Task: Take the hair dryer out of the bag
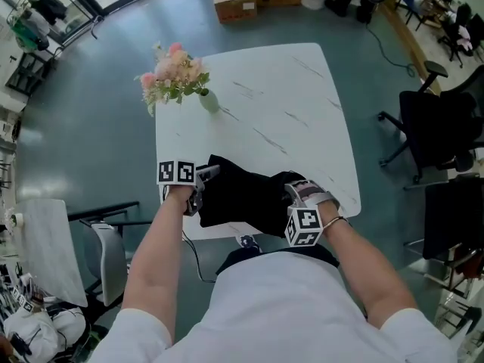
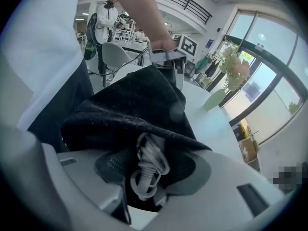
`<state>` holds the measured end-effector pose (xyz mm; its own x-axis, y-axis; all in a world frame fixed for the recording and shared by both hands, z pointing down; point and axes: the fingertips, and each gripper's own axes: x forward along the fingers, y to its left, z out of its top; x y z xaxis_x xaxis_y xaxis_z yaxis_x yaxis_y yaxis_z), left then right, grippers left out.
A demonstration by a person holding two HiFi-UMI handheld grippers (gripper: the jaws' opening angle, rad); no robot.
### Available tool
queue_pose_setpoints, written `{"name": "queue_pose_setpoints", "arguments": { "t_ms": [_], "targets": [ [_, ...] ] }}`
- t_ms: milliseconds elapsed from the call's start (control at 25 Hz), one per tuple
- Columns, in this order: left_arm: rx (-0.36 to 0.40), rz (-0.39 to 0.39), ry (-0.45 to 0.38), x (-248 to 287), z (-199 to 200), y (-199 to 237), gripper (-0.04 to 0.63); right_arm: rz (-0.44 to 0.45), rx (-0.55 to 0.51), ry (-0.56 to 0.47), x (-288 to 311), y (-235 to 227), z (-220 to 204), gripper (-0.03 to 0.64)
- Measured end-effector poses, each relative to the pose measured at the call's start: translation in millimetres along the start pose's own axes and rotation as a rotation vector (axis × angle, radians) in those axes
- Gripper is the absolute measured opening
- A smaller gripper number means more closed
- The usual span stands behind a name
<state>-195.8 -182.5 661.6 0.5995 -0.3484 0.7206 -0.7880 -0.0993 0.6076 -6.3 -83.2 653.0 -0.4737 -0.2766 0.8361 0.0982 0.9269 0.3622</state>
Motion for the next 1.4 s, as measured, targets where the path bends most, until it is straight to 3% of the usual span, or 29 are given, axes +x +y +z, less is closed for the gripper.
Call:
{"name": "queue_pose_setpoints", "arguments": {
  "t_ms": [40,120,200,240,360,520,640,880,1280,1400],
  "targets": [
    [0.002,0.003,0.025,4,-4,2,0.242,-0.013,-0.011,-0.002,-1,0,0,0.216],
    [0.006,-0.002,0.038,6,-7,2,0.128,-0.034,-0.028,-0.012,-3,-2,2,0.216],
    [0.013,0.009,0.008,6,-4,3,0.037,-0.043,-0.043,-0.028,-7,-2,6,0.216],
    [0.022,0.035,-0.005,6,-3,5,0.031,-0.045,-0.053,-0.038,-9,-1,8,0.216],
    [0.017,0.155,-0.015,1,-2,22,0.028,-0.051,-0.088,-0.059,-17,-1,11,0.215],
    [-0.087,0.266,-0.050,-13,-3,46,0.028,-0.064,-0.076,-0.058,-24,0,2,0.212],
    [-0.097,0.271,-0.071,-23,-5,50,0.028,-0.065,-0.029,-0.035,-26,-1,-13,0.212],
    [-0.011,0.255,-0.072,-43,-10,48,0.028,-0.034,0.046,-0.011,-25,-3,-28,0.212],
    [-0.088,0.331,-0.162,-79,-19,81,0.031,0.019,0.212,0.033,-14,0,-48,0.212],
    [-0.107,0.352,-0.243,-91,-23,86,0.177,0.028,0.245,0.040,-13,1,-49,0.212]
  ]
}}
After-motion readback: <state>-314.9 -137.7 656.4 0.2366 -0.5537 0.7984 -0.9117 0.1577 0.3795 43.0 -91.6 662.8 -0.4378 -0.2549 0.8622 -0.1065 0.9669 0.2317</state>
